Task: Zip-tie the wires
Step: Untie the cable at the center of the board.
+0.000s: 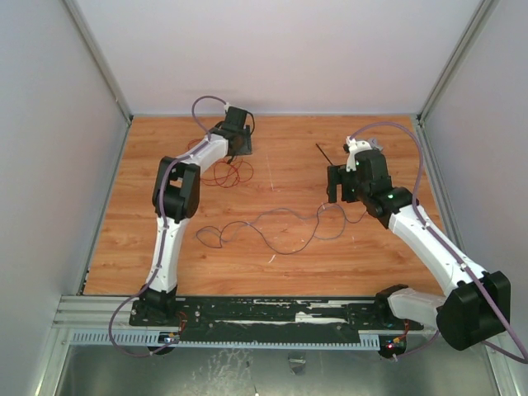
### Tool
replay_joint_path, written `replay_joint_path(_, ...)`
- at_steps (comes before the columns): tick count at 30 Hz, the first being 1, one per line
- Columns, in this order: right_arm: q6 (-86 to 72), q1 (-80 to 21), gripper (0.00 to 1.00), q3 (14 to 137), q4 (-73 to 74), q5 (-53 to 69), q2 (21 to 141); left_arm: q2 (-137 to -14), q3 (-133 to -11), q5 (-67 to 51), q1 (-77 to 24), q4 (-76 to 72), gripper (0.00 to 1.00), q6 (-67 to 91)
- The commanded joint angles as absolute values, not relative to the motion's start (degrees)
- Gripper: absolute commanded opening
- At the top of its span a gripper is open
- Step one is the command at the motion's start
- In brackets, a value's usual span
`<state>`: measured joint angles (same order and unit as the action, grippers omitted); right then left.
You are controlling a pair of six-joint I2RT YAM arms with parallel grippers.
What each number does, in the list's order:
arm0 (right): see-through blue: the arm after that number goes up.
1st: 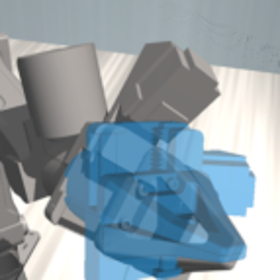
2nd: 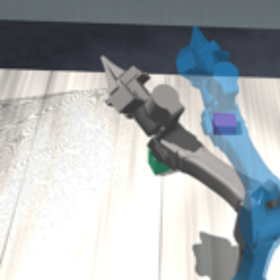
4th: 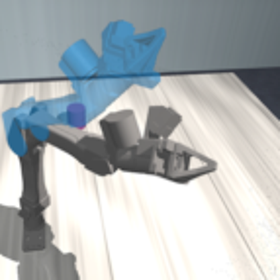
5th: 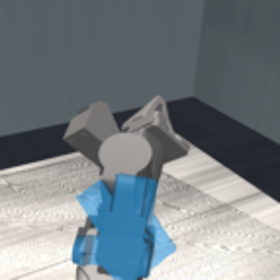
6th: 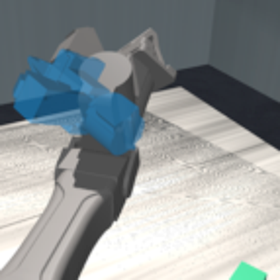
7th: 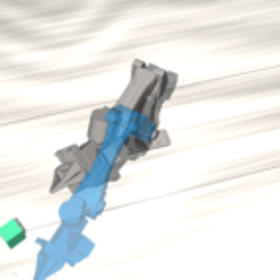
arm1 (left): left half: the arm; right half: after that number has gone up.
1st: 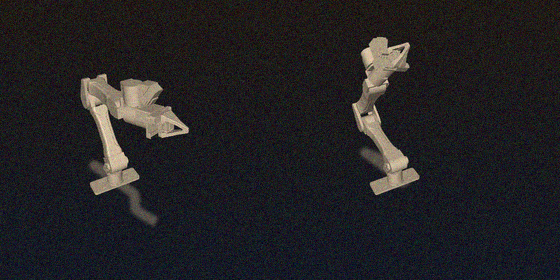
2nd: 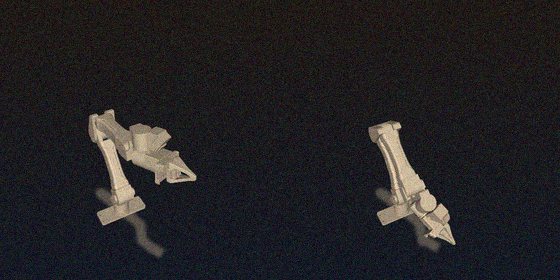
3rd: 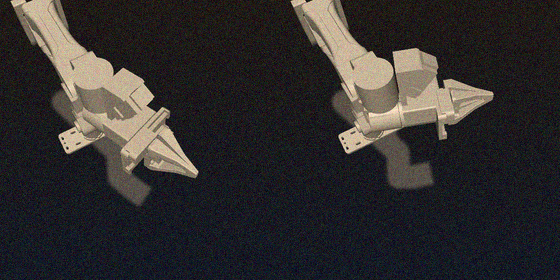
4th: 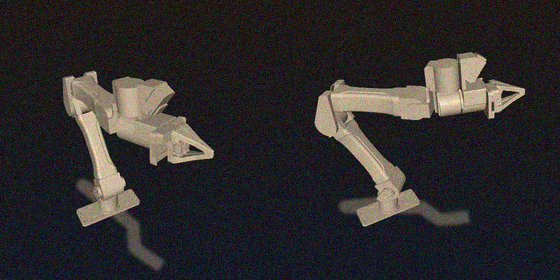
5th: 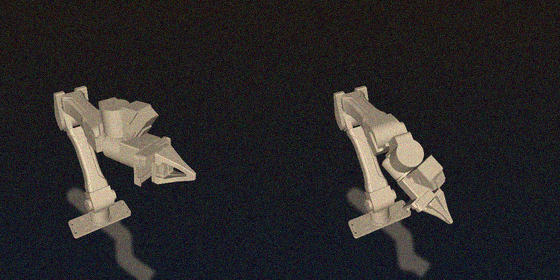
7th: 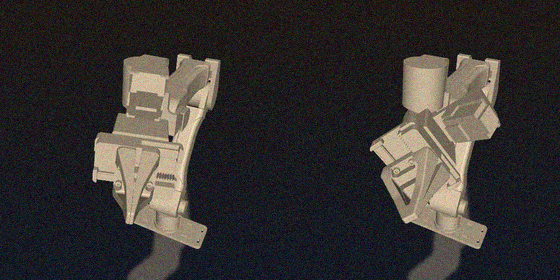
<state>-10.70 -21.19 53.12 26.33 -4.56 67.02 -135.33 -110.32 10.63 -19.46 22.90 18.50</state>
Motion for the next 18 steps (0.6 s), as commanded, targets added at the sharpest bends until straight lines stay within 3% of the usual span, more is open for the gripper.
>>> replay_joint_path(1,-11.2,-20.7,0.83,53.9,25.6,-4.6,67.0,-136.8,-113.9,9.0,-19.3,22.5,0.48,18.9)
replay_joint_path(5,-11.2,-20.7,0.84,54.2,25.7,-4.7,67.2,-137.2,-115.0,8.6,-19.3,22.5,0.31,19.0)
replay_joint_path(9,-11.0,-20.8,0.84,54.4,25.5,-4.7,67.7,-135.2,-115.2,9.4,-19.3,22.5,0.01,18.1)
replay_joint_path(18,-11.4,-20.7,0.84,53.3,20.7,-2.4,63.0,-121.7,-120.8,8.3,-18.7,22.5,0.00,12.9)
